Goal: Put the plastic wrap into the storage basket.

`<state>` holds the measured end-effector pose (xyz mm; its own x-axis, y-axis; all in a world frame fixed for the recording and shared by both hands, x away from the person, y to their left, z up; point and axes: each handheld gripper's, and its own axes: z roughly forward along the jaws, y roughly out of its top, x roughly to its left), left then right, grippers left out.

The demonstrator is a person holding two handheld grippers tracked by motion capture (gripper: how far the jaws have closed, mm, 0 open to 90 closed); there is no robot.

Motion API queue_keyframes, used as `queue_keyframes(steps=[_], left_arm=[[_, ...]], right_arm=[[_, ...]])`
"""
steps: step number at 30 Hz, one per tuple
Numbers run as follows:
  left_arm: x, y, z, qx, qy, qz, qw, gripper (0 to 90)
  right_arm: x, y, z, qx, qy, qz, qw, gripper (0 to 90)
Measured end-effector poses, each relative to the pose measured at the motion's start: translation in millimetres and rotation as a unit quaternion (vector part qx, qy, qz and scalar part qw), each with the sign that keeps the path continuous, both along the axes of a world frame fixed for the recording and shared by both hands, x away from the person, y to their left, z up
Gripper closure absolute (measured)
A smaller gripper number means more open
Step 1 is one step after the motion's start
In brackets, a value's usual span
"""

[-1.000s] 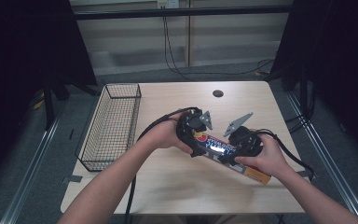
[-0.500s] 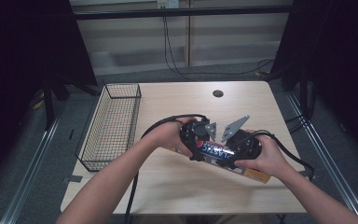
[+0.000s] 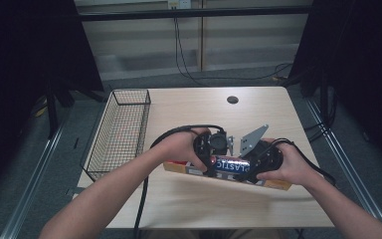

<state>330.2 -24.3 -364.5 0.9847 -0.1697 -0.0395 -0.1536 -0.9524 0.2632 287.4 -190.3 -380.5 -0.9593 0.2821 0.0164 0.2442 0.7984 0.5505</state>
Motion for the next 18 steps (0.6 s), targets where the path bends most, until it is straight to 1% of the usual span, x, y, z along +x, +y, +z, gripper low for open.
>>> queue_keyframes(steps=[1,2,3,4,5,6,7,8,9,10,11,12,13,14,15,16,17,18], left_arm=[[-0.8,-0.1,1.0,0.002,0.001,-0.001,1.0,42.3],[-2.2,-0.1,2.2,0.005,0.0,0.0,1.0,42.4],[-3.5,0.2,2.9,0.003,0.0,0.006,1.0,42.4],[-4.8,0.7,4.9,0.007,-0.001,0.008,0.9999,42.5],[-5.8,1.1,5.9,0.005,0.001,0.016,0.9999,42.6],[-4.9,2.0,7.5,0.012,0.005,0.016,0.9998,42.7],[-5.7,3.1,7.9,0.01,-0.001,0.02,0.9998,42.8],[-5.1,4.1,8.2,0.013,0.005,0.026,0.9996,42.9],[-5.1,5.3,8.9,0.018,0.0,0.028,0.9995,43.1],[-4.6,7.0,8.2,0.023,-0.001,0.033,0.9992,43.2],[-4.4,9.5,8.1,0.029,-0.004,0.038,0.9989,43.3],[-4.1,12.8,7.8,0.034,-0.01,0.042,0.9985,43.4],[-3.1,15.2,7.4,0.034,-0.004,0.048,0.9982,43.4],[-2.4,18.8,7.4,0.033,-0.008,0.053,0.998,43.5],[-0.8,22.4,7.5,0.033,0.0,0.061,0.9976,43.5],[-0.7,25.9,7.3,0.028,0.005,0.076,0.9967,43.5],[1.0,30.0,8.2,0.028,0.003,0.081,0.9963,43.5],[1.6,32.5,8.5,0.026,0.007,0.089,0.9957,43.5]], right_arm=[[0.5,-0.6,0.4,0.002,0.004,0.004,1.0,42.4],[1.3,-1.2,0.9,0.001,0.003,0.017,0.9998,41.8],[1.3,-1.2,0.9,0.001,0.003,0.017,0.9998,41.8],[1.3,-1.2,1.1,0.004,0.004,0.019,0.9998,41.3],[2.0,-1.8,1.0,0.004,0.0,0.023,0.9997,41.0],[1.6,-1.7,1.5,0.008,0.006,0.017,0.9998,40.1],[2.2,-1.6,1.5,0.012,0.004,0.015,0.9998,38.9],[2.3,-1.0,1.2,0.015,0.002,0.012,0.9998,37.0],[2.7,-0.8,1.3,0.018,0.001,0.007,0.9998,32.9],[3.2,-1.0,1.4,0.021,0.003,0.0,0.9998,29.5],[3.4,-1.7,1.8,0.026,0.01,0.001,0.9996,25.0],[4.6,-5.2,2.0,0.027,0.005,-0.014,0.9995,16.0],[4.6,-5.2,2.0,0.027,0.005,-0.014,0.9995,16.0],[7.0,-10.4,2.1,0.033,0.003,-0.025,0.9991,12.2],[7.0,-10.4,2.1,0.033,0.003,-0.025,0.9991,12.2],[8.1,-13.6,2.4,0.032,0.0,-0.035,0.9989,11.8],[9.1,-16.7,2.5,0.032,0.0,-0.042,0.9986,10.6],[10.1,-20.1,2.6,0.03,0.002,-0.048,0.9984,9.8]])
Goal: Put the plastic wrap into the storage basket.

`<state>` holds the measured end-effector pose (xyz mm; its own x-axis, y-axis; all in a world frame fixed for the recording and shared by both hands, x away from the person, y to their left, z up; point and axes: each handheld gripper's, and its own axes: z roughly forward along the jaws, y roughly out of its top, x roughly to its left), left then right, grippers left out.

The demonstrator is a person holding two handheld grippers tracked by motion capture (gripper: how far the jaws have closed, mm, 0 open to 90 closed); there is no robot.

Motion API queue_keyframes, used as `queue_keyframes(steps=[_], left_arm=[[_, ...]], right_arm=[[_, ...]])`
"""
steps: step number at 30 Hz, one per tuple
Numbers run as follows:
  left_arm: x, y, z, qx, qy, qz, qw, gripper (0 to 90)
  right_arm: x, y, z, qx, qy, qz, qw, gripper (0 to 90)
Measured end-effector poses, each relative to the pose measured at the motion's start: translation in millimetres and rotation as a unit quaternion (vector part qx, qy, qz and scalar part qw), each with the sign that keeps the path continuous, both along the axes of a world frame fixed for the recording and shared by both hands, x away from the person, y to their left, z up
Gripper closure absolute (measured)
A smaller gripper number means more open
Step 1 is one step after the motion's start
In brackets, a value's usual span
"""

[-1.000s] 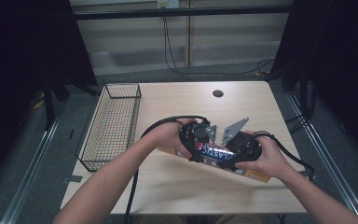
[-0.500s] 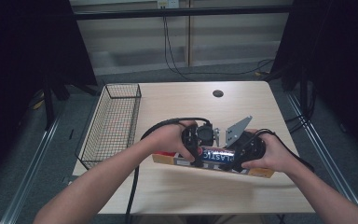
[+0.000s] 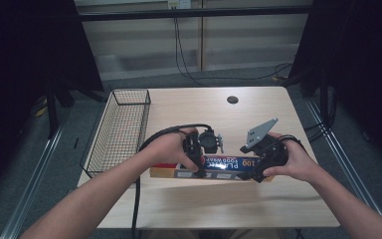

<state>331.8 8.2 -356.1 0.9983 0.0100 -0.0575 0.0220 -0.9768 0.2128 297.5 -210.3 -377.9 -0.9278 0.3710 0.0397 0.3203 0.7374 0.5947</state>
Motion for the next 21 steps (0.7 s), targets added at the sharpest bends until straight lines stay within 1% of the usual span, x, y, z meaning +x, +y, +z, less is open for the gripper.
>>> queue_keyframes(steps=[1,3,4,5,6,7,8,9,10,11,12,13,14,15,16,17,19,20,21], left_arm=[[1.2,2.9,0.8,0.003,-0.001,0.004,1.0,43.5],[3.6,9.0,0.9,0.002,0.001,0.016,0.9999,43.5],[5.2,12.6,1.2,0.005,-0.001,0.018,0.9998,43.5],[6.3,14.7,1.3,0.008,0.005,0.023,0.9997,43.5],[5.5,17.1,0.3,0.001,0.001,0.036,0.9994,43.5],[7.1,19.8,0.4,0.003,-0.001,0.032,0.9995,43.6],[8.0,22.1,0.1,0.002,0.004,0.038,0.9993,43.5],[8.3,24.3,0.2,0.004,0.002,0.041,0.9992,43.5],[10.2,26.3,0.5,0.005,0.006,0.042,0.9991,43.6],[11.2,28.2,0.5,0.005,0.006,0.046,0.9989,43.5],[11.4,30.2,0.3,0.002,0.011,0.056,0.9984,43.5],[12.6,32.2,0.8,0.002,0.01,0.056,0.9984,43.6],[13.9,34.3,0.8,0.002,0.009,0.06,0.9981,43.6],[14.5,36.8,1.2,0.001,0.015,0.071,0.9974,43.6],[14.9,38.9,1.3,-0.001,0.01,0.073,0.9973,43.6],[15.7,41.4,1.5,0.0,0.014,0.081,0.9967,43.5],[16.2,45.8,1.6,-0.004,0.009,0.091,0.9958,43.5],[17.5,48.4,2.1,-0.003,0.012,0.093,0.9955,43.5],[17.8,50.8,2.5,-0.005,0.011,0.099,0.995,43.6]], right_arm=[[0.9,-2.1,0.2,0.0,-0.005,-0.005,1.0,8.9],[3.1,-8.8,1.7,0.015,-0.006,-0.019,0.9997,7.8],[4.5,-12.0,2.3,0.017,-0.01,-0.026,0.9995,6.3],[5.6,-15.4,2.8,0.017,-0.011,-0.032,0.9993,5.8],[6.1,-17.3,2.8,0.019,-0.01,-0.033,0.9992,5.4],[6.9,-19.6,2.9,0.017,-0.013,-0.036,0.9991,5.0],[6.6,-21.0,2.7,0.017,-0.009,-0.04,0.999,5.0],[7.3,-22.3,1.9,0.018,-0.01,-0.04,0.999,4.6],[7.1,-23.6,1.8,0.012,-0.012,-0.047,0.9988,3.9],[7.3,-24.5,0.8,0.017,-0.01,-0.05,0.9985,3.8],[7.6,-26.0,0.0,0.016,-0.011,-0.051,0.9985,3.4],[7.7,-28.7,-2.5,0.011,-0.01,-0.056,0.9983,2.5],[7.7,-28.7,-2.5,0.011,-0.01,-0.056,0.9983,2.5],[7.4,-30.9,-6.1,0.013,-0.009,-0.054,0.9984,2.2],[7.4,-30.9,-6.1,0.013,-0.009,-0.054,0.9984,2.2],[6.9,-31.9,-7.7,0.012,-0.007,-0.053,0.9985,1.3],[6.0,-32.7,-10.7,0.01,-0.001,-0.057,0.9983,0.9],[5.8,-32.8,-11.8,0.01,-0.002,-0.056,0.9984,0.9],[4.9,-32.1,-14.0,0.009,-0.003,-0.059,0.9982,1.0]])
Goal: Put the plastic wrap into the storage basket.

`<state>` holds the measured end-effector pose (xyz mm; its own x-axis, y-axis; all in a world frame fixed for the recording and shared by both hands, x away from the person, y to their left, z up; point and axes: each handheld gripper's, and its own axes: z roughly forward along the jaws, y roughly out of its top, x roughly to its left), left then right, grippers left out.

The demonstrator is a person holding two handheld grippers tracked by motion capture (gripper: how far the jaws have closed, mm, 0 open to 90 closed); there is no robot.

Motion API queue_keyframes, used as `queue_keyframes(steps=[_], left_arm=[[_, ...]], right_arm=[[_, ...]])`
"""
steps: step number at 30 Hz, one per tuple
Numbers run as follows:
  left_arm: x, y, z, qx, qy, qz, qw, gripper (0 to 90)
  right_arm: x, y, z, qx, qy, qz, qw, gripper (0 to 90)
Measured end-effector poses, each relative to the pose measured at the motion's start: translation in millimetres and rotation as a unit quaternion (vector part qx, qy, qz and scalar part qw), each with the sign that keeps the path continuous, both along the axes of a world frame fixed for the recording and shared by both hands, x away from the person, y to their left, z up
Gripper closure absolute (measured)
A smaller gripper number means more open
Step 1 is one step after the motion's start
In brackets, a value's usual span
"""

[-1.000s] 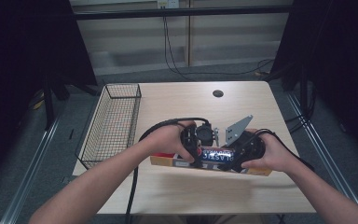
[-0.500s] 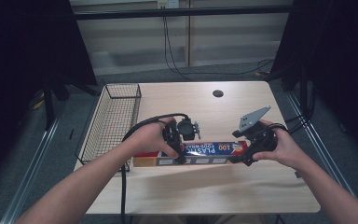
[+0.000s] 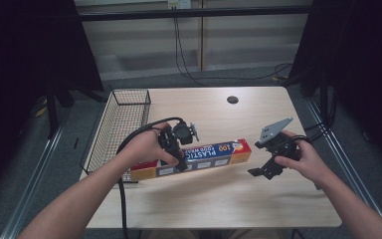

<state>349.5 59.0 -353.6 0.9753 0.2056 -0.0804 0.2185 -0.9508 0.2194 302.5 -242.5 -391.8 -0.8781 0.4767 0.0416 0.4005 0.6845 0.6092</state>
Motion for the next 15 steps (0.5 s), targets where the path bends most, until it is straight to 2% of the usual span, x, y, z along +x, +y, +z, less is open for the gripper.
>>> queue_keyframes(steps=[3,4,6,7,8,9,15], left_arm=[[2.0,7.5,0.7,0.0,0.004,0.019,0.9998,43.6],[1.4,9.5,0.5,-0.002,-0.004,0.025,0.9997,43.6],[3.3,14.1,2.5,0.002,0.002,0.026,0.9997,43.6],[3.0,16.3,2.4,-0.002,-0.003,0.032,0.9995,43.6],[4.2,18.6,4.2,0.001,0.004,0.034,0.9994,43.6],[4.6,20.7,5.1,-0.002,-0.001,0.037,0.9993,43.6],[9.3,35.8,13.1,-0.009,0.001,0.077,0.997,43.6]], right_arm=[[-1.5,2.2,-3.1,-0.003,0.005,0.0,1.0,1.0],[-1.5,2.2,-3.1,-0.003,0.005,0.0,1.0,1.0],[-2.4,3.7,-6.8,-0.008,0.003,0.0,1.0,1.0],[-2.4,3.7,-6.8,-0.008,0.003,0.0,1.0,1.0],[-2.9,3.9,-7.7,-0.009,0.007,-0.001,0.9999,1.0],[-3.1,4.2,-8.9,-0.009,0.007,-0.003,0.9999,1.0],[-5.1,7.1,-14.3,-0.011,0.0,-0.007,0.9999,1.7]])
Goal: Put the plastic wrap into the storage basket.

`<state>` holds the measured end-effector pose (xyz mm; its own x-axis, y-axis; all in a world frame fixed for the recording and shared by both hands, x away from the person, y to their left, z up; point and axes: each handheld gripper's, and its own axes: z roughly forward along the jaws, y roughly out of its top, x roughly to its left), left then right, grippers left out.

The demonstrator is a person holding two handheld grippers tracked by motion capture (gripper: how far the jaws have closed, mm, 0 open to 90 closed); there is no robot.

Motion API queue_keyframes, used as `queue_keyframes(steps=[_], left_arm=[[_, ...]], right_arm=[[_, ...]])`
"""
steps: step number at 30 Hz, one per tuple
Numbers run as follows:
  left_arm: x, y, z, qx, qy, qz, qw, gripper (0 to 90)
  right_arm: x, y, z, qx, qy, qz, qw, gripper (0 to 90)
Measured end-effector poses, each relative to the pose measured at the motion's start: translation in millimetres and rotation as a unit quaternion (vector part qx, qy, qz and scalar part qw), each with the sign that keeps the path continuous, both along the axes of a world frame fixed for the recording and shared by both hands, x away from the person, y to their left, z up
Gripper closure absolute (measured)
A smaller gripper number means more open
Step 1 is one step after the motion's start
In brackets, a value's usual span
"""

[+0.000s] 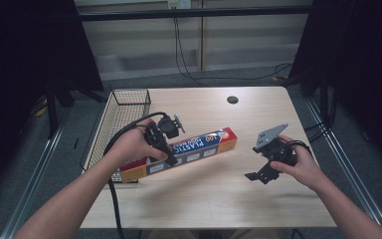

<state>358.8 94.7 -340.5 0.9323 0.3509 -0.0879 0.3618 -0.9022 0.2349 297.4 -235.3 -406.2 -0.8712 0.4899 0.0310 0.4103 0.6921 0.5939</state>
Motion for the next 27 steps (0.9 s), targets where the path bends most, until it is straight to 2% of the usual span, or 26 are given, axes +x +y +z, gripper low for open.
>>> queue_keyframes(steps=[3,4,5,6,7,9,10,11,12,13,15,16,17,18,19,21,23,25,27], left_arm=[[1.3,6.3,3.3,0.002,-0.002,0.015,0.9999,43.6],[1.2,8.3,4.2,0.001,-0.008,0.016,0.9998,43.6],[2.1,11.0,5.7,0.001,-0.004,0.018,0.9998,43.6],[1.8,13.5,6.9,-0.006,-0.004,0.033,0.9994,43.6],[3.4,15.7,8.3,-0.001,-0.007,0.023,0.9997,43.6],[4.2,19.9,9.6,-0.008,-0.004,0.041,0.9991,43.6],[4.6,22.2,9.5,-0.008,-0.008,0.045,0.9989,43.6],[6.2,24.7,10.0,-0.005,-0.008,0.041,0.9991,43.6],[6.0,26.7,10.2,-0.005,-0.002,0.05,0.9987,43.6],[7.4,29.2,9.9,-0.008,-0.004,0.048,0.9988,43.6],[7.2,33.8,9.5,-0.015,-0.001,0.062,0.998,43.6],[8.5,36.5,10.7,-0.011,0.0,0.057,0.9983,43.6],[7.5,38.4,10.2,-0.016,-0.003,0.069,0.9975,43.6],[8.4,40.9,11.3,-0.01,-0.003,0.069,0.9976,43.6],[8.5,43.0,11.1,-0.016,-0.007,0.074,0.9971,43.6],[9.5,47.9,12.2,-0.015,0.0,0.083,0.9964,43.6],[9.5,52.3,13.3,-0.014,-0.003,0.091,0.9958,43.6],[9.9,55.8,14.3,-0.013,-0.001,0.097,0.9952,43.7],[9.9,59.8,15.3,-0.014,-0.003,0.103,0.9945,43.7]], right_arm=[[-2.1,2.0,-1.4,0.002,0.005,-0.004,1.0,1.6],[-1.9,2.0,-2.1,0.003,0.005,-0.004,1.0,1.6],[-2.5,2.1,-2.6,0.003,0.009,-0.006,0.9999,1.6],[-2.8,2.0,-3.2,0.002,0.009,-0.009,0.9999,1.6],[-2.2,1.0,-4.3,0.001,0.008,-0.009,0.9999,1.6],[-2.6,0.7,-5.8,0.003,0.009,-0.011,0.9999,1.7],[-2.9,0.7,-6.5,0.004,0.009,-0.013,0.9999,1.6],[-3.6,1.1,-6.9,0.004,0.014,-0.015,0.9998,1.7],[-3.8,1.6,-8.1,0.002,0.012,-0.011,0.9999,1.6],[-4.1,2.2,-9.2,0.001,0.01,-0.012,0.9999,1.7],[-5.8,3.7,-11.3,0.0,0.013,-0.014,0.9998,1.7],[-5.8,3.7,-11.3,0.0,0.013,-0.014,0.9998,1.7],[-5.7,4.0,-12.5,-0.002,0.01,-0.013,0.9999,1.7],[-6.0,4.0,-13.5,-0.007,0.01,-0.016,0.9998,1.7],[-5.9,4.1,-14.6,-0.006,0.012,-0.017,0.9998,1.9],[-5.7,3.9,-17.0,-0.005,0.011,-0.019,0.9997,2.1],[-6.4,4.4,-18.9,-0.001,0.016,-0.021,0.9996,2.1],[-7.4,5.8,-20.5,-0.004,0.008,-0.019,0.9998,2.2],[-8.7,6.9,-21.4,0.0,0.011,-0.022,0.9997,2.2]])
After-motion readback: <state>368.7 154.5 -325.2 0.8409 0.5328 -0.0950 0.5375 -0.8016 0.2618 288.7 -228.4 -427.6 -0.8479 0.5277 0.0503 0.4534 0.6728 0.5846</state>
